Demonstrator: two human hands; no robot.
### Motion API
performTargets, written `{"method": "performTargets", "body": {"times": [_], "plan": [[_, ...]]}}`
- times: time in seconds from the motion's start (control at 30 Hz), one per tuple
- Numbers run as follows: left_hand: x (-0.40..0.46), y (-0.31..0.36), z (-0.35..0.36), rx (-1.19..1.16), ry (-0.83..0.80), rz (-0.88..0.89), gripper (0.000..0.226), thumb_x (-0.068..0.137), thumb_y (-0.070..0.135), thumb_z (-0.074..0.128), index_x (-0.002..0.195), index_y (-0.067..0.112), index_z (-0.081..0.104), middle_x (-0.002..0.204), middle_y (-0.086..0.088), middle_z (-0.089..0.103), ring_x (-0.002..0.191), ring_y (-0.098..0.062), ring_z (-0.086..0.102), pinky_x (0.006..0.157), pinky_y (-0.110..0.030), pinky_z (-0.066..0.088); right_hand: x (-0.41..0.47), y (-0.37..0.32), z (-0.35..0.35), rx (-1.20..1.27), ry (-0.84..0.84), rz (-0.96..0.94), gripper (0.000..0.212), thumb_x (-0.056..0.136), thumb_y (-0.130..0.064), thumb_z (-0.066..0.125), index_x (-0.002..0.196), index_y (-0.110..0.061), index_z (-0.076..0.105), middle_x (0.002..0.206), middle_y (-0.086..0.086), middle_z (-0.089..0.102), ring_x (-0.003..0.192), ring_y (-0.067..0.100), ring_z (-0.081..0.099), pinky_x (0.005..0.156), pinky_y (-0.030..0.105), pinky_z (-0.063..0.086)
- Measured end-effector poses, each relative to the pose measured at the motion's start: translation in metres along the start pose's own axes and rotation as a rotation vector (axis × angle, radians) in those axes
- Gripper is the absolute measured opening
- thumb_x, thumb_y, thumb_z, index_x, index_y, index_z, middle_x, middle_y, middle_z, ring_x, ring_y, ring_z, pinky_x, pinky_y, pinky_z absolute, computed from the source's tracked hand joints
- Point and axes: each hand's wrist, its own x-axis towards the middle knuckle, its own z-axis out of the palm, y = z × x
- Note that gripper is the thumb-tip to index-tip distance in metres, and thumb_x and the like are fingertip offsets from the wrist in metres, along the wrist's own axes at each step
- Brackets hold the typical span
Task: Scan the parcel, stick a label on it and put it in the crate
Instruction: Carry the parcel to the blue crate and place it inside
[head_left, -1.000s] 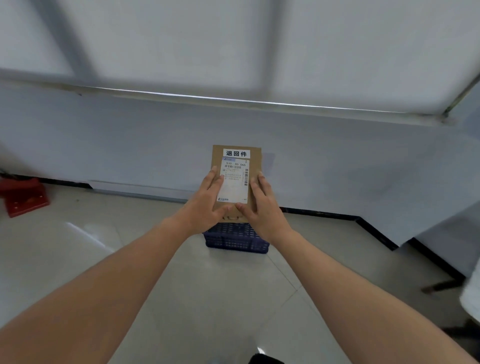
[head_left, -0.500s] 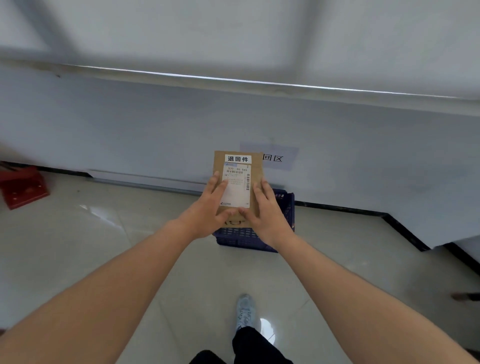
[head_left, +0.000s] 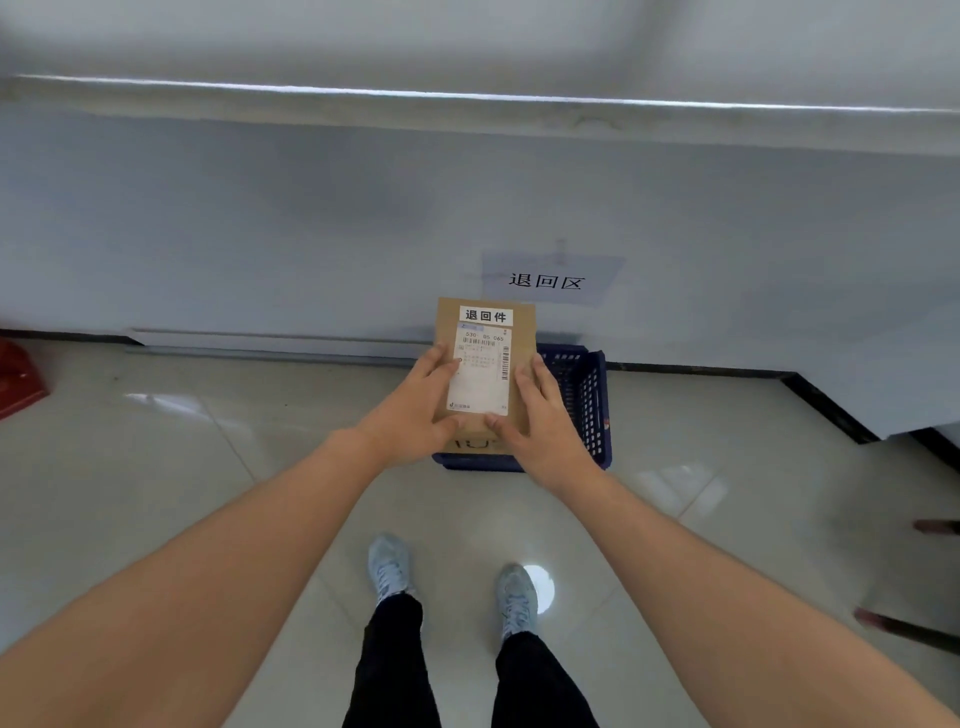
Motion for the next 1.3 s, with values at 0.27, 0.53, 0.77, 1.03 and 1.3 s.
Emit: {"method": "performTargets", "body": {"times": [0.27, 0.53, 0.77, 1.03, 1.3], "plan": [[0.059, -0.079, 0.014, 0.003, -0.12, 0.108, 0.082, 0.095, 0.019, 0.068, 0.16, 0.003, 0.021, 0.172, -0.006, -0.003, 0.157, -0.013, -0.006, 0.124, -0.023, 0.008, 0.048, 0.03, 0.067, 0.019, 0.103, 0.102, 0.085, 0.101, -0.031, 0.067, 0.166, -0.02, 0.014, 0.173, -0.008, -0.007, 0.144, -0.01, -0.001, 0.116, 0.019, 0.016], [0.128, -0.166, 0.076, 0.02, -0.147, 0.094, 0.09, 0.096, 0.017, 0.066, 0.163, 0.006, 0.007, 0.171, 0.001, -0.014, 0.155, -0.007, -0.01, 0.111, -0.002, -0.001, 0.121, 0.108, 0.135, 0.108, 0.161, 0.114, 0.086, 0.101, -0.02, 0.068, 0.167, -0.018, 0.014, 0.173, -0.006, -0.006, 0.145, -0.014, -0.005, 0.098, -0.012, 0.005], [0.192, -0.23, 0.157, 0.052, -0.1, 0.114, 0.085, 0.098, 0.01, 0.064, 0.162, 0.002, 0.009, 0.172, -0.003, -0.011, 0.156, -0.014, -0.007, 0.11, 0.001, -0.003, 0.174, 0.21, 0.178, 0.101, 0.133, 0.089, 0.086, 0.101, -0.018, 0.067, 0.167, -0.016, 0.013, 0.173, -0.01, -0.008, 0.141, -0.025, -0.012, 0.105, -0.007, 0.008], [0.254, -0.297, 0.229, 0.123, -0.055, 0.141, 0.084, 0.098, 0.019, 0.064, 0.163, 0.008, 0.012, 0.172, 0.005, -0.008, 0.154, -0.017, 0.012, 0.115, -0.023, 0.024, 0.233, 0.307, 0.22, 0.076, 0.065, 0.052, 0.087, 0.101, -0.011, 0.064, 0.166, -0.019, 0.006, 0.171, -0.005, -0.022, 0.146, -0.014, -0.021, 0.111, 0.0, 0.01], [0.313, -0.354, 0.29, 0.071, -0.119, 0.025, 0.088, 0.099, 0.015, 0.062, 0.164, 0.01, 0.004, 0.17, 0.008, -0.02, 0.156, -0.014, -0.003, 0.112, -0.016, 0.003, 0.293, 0.391, 0.254, 0.005, -0.09, 0.033, 0.088, 0.103, -0.021, 0.063, 0.167, -0.017, 0.002, 0.172, -0.009, -0.021, 0.15, -0.007, -0.021, 0.124, 0.023, 0.004]]}}
